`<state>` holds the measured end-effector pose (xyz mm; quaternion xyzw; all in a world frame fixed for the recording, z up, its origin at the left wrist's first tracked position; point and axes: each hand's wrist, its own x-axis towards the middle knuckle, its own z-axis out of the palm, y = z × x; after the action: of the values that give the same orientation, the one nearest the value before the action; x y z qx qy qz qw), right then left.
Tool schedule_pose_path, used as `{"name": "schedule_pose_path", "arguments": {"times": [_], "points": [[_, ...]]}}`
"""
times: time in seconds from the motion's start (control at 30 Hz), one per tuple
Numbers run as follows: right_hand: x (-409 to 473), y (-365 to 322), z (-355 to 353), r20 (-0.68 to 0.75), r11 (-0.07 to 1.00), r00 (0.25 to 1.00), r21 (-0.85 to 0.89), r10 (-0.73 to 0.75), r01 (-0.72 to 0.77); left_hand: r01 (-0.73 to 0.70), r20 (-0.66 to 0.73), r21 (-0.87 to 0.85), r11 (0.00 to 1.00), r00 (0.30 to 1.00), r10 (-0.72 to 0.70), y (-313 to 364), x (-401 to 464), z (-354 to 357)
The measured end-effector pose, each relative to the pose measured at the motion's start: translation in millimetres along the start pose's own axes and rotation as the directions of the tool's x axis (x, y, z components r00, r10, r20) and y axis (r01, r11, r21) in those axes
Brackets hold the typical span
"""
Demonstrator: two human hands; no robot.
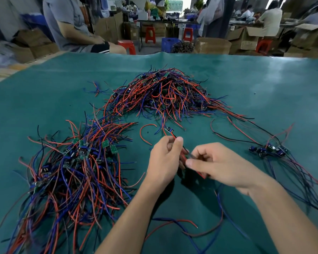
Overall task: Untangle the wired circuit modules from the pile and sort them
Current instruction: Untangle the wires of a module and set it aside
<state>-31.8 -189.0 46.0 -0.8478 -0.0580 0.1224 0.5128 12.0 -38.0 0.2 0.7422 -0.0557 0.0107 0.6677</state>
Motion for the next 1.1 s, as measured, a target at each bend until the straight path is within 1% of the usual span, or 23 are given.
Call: {"name": "schedule_pose_path", "arguments": {"times": [0.1, 0.17, 0.2, 0.23, 0.27, 0.3, 0.33, 0.37, 0.43, 0.47, 0.53, 0.63, 0.7, 0.77, 0.87, 0.97, 1.03, 1.1], "points": [[-2, 6, 8, 0.082, 0.999, 0.996, 0.026, -0.042, 0.040, -0.002, 0.017, -0.036, 0.999, 1.000, 0.003, 2, -2, -1], [-2, 6, 6, 0.073, 0.997, 0.995, 0.033, -0.073, 0.071, 0.006, 0.028, -0.060, 0.998, 1.000, -0.004, 4, -2, -3], [-1, 7, 5, 0.024, 0.995, 0.996, 0.061, -0.082, 0.080, 0.013, 0.047, -0.082, 0.997, 0.999, -0.009, 4, -3, -3], [2, 10, 3, -0.065, 0.993, 0.995, 0.087, -0.079, 0.085, 0.023, 0.077, -0.111, 0.994, 0.997, -0.015, 5, -4, -3], [5, 13, 1, -0.191, 0.993, 0.979, 0.088, -0.067, 0.085, 0.035, 0.112, -0.133, 0.990, 0.994, -0.020, 6, -6, -3], [8, 16, -1, -0.327, 0.995, 0.944, 0.067, -0.052, 0.078, 0.046, 0.147, -0.140, 0.989, 0.989, -0.026, 7, -7, -3], [10, 18, -1, -0.426, 0.996, 0.904, 0.062, -0.038, 0.070, 0.050, 0.185, -0.130, 0.990, 0.982, -0.025, 7, -8, -3], [12, 19, 1, -0.469, 0.991, 0.883, 0.101, -0.028, 0.085, 0.043, 0.227, -0.107, 0.993, 0.974, -0.017, 7, -9, -3], [15, 20, 6, -0.464, 0.963, 0.886, 0.229, -0.018, 0.140, 0.007, 0.302, -0.055, 0.998, 0.953, 0.009, 7, -10, -3], [15, 20, 7, -0.461, 0.951, 0.887, 0.275, -0.001, 0.144, 0.000, 0.325, -0.046, 0.999, 0.946, 0.015, 7, -10, -3], [14, 17, 5, -0.466, 0.918, 0.883, 0.373, 0.061, 0.134, 0.005, 0.338, -0.054, 0.999, 0.941, 0.014, 8, -10, -3], [14, 15, 2, -0.468, 0.827, 0.871, 0.542, 0.149, 0.150, 0.018, 0.343, -0.069, 0.997, 0.939, 0.007, 8, -10, -3], [13, 13, 2, -0.456, 0.771, 0.874, 0.612, 0.166, 0.173, 0.026, 0.344, -0.085, 0.996, 0.939, 0.005, 8, -10, -3], [14, 12, 3, -0.477, 0.743, 0.865, 0.634, 0.155, 0.216, 0.011, 0.327, -0.101, 0.995, 0.945, 0.022, 7, -10, -3], [15, 13, 6, -0.510, 0.765, 0.850, 0.599, 0.133, 0.239, -0.023, 0.317, -0.141, 0.990, 0.946, 0.067, 6, -10, -3], [16, 14, 12, -0.490, 0.761, 0.863, 0.606, 0.126, 0.232, -0.030, 0.334, -0.190, 0.981, 0.938, 0.093, 4, -10, -4], [17, 15, 12, -0.469, 0.756, 0.875, 0.614, 0.119, 0.226, -0.022, 0.301, -0.199, 0.980, 0.950, 0.083, 3, -9, -5], [16, 15, 10, -0.426, 0.761, 0.900, 0.613, 0.092, 0.212, -0.044, 0.274, -0.173, 0.984, 0.957, 0.090, 4, -9, -4]]}}
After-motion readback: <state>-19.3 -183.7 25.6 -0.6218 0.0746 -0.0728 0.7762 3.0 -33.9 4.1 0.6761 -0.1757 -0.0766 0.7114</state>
